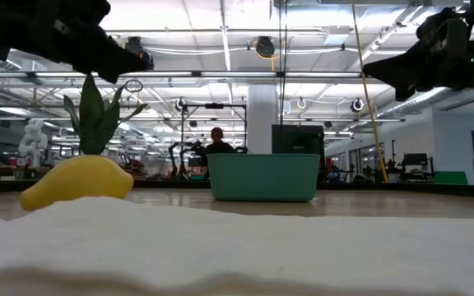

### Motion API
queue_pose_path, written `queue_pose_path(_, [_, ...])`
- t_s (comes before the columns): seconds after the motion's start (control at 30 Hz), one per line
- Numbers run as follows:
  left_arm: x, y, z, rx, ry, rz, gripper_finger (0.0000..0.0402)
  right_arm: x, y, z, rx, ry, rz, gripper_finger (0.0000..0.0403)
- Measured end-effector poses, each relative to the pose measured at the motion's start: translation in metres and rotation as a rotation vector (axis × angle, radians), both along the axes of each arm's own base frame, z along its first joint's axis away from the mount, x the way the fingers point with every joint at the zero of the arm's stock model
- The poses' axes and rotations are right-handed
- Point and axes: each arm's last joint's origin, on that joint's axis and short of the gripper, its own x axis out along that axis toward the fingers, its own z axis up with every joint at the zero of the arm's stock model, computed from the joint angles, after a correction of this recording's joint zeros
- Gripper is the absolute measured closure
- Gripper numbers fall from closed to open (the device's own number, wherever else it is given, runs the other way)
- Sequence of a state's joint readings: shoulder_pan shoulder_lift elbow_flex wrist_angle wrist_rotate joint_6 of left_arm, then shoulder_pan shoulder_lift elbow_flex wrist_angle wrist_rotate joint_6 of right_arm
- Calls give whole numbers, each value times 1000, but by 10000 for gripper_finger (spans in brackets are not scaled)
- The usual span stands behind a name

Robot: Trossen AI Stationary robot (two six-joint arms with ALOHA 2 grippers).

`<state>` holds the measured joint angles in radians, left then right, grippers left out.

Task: Pick and placing Produce into tupperware
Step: Put the yellow lemon into the green bin

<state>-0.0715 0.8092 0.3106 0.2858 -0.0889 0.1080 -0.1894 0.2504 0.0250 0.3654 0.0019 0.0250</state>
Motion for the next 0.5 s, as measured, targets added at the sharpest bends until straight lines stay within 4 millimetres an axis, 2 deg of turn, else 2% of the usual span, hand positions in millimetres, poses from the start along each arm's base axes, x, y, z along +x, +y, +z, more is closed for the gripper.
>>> queue_pose_path(0.17, [5,-10,15,-82,21,-26,376,0,0,0,-1,4,1,403])
queue_pose_path(0.33, [14,-25,33,-54,96,16,376,0,0,-1,-1,11,1,403])
queue_pose_path(0.5, [19,-36,49,-72,147,-13,375,0,0,-1,1,12,2,403])
